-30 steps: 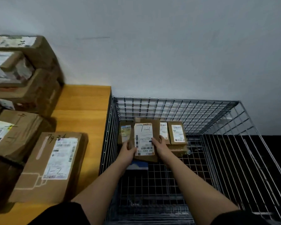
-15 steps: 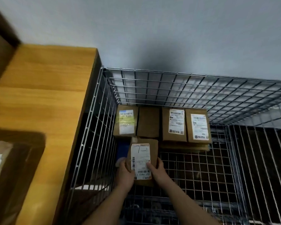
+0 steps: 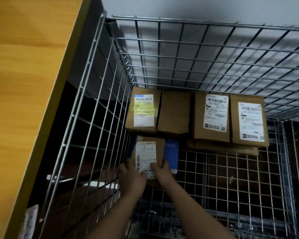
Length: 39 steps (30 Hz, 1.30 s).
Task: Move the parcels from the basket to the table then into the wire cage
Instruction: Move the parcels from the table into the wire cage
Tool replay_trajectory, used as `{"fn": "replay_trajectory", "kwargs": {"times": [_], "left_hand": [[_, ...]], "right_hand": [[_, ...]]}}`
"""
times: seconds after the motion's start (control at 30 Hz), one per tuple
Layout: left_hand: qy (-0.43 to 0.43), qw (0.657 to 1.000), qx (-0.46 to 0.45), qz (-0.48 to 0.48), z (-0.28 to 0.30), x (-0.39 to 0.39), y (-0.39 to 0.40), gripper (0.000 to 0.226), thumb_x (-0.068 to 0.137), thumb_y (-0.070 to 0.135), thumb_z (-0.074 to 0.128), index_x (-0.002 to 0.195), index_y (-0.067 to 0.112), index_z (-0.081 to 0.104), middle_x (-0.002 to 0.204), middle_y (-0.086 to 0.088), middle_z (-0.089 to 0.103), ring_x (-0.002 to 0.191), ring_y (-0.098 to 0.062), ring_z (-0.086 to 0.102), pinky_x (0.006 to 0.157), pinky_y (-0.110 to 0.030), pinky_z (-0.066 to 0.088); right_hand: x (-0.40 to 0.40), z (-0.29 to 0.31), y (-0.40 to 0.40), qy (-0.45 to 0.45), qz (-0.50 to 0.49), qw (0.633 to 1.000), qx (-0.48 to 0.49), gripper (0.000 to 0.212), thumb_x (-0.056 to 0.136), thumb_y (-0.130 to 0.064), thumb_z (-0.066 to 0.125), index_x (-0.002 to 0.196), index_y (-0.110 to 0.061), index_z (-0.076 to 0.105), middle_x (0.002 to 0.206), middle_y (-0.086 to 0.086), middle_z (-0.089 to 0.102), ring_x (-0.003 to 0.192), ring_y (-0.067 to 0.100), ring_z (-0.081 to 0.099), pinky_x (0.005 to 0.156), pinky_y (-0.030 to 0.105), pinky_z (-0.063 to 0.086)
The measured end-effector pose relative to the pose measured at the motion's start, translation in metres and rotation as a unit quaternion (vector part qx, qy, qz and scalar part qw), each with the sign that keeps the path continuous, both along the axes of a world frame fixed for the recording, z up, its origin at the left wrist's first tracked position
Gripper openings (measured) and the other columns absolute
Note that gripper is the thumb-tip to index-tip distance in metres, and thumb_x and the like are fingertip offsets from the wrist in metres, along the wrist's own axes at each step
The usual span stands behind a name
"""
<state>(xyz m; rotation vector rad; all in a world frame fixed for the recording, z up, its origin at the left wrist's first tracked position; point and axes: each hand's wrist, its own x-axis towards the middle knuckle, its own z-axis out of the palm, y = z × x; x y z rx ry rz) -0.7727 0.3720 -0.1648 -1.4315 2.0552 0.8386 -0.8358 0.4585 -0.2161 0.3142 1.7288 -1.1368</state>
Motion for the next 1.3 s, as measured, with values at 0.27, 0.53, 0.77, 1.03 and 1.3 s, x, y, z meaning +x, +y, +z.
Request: {"fn": "replay_trajectory", "kwargs": {"times": [0.27, 0.53, 0.77, 1.03, 1.3], "left_hand": [[0.002, 0.997, -0.029, -0.074, -0.010, 0.007, 0.010, 0.078, 0.091, 0.034, 0.052, 0.152, 0.020, 0.006, 0.155, -0.007, 0.001, 0.139, -0.029, 0.016, 0.103, -0.040, 0.040], [0.005, 0.982, -0.009, -0.190, -0.014, 0.014, 0.004, 0.071, 0.095, 0.012, 0.042, 0.153, 0.024, 0.003, 0.159, 0.003, -0.011, 0.146, -0.023, 0.000, 0.114, -0.035, 0.024], [-0.001, 0.990, 0.019, -0.143, 0.011, 0.000, -0.002, 0.066, 0.095, 0.020, 0.046, 0.152, 0.018, 0.013, 0.160, -0.002, 0.002, 0.144, -0.027, 0.015, 0.112, -0.039, 0.029], [0.074, 0.995, 0.054, -0.045, 0.168, -0.059, -0.002, 0.035, 0.097, 0.030, 0.041, 0.126, 0.015, 0.051, 0.118, -0.008, 0.062, 0.103, -0.027, 0.061, 0.083, -0.032, 0.049], [0.196, 0.977, -0.053, -0.063, 0.385, -0.065, -0.037, 0.026, 0.097, 0.032, 0.041, 0.104, 0.014, 0.057, 0.111, -0.008, 0.065, 0.101, -0.028, 0.061, 0.078, -0.032, 0.045]], "right_hand": [[0.008, -0.008, -0.014, 0.070, 0.040, 0.996, 0.034, 0.070, 0.095, -0.030, 0.058, 0.152, -0.018, 0.020, 0.140, 0.012, 0.045, 0.118, 0.027, 0.054, 0.097, 0.039, 0.048], [0.009, -0.011, -0.022, 0.056, 0.061, 0.996, 0.028, 0.070, 0.095, -0.026, 0.058, 0.151, -0.014, 0.019, 0.144, 0.013, 0.043, 0.123, 0.027, 0.051, 0.098, 0.033, 0.044], [-0.015, 0.029, 0.000, 0.025, 0.128, 0.986, 0.101, 0.059, 0.098, -0.039, 0.049, 0.144, -0.006, 0.034, 0.142, 0.013, 0.046, 0.125, 0.027, 0.049, 0.095, 0.030, 0.041], [-0.062, 0.170, 0.025, 0.116, 0.140, 0.977, 0.109, 0.021, 0.099, -0.027, 0.046, 0.081, -0.017, 0.044, 0.083, 0.007, 0.056, 0.075, 0.019, 0.051, 0.070, 0.030, 0.038], [-0.084, 0.373, -0.020, 0.254, 0.147, 0.955, 0.043, 0.016, 0.096, -0.023, 0.051, 0.084, -0.015, 0.056, 0.081, 0.007, 0.065, 0.083, 0.028, 0.066, 0.076, 0.038, 0.052]]}}
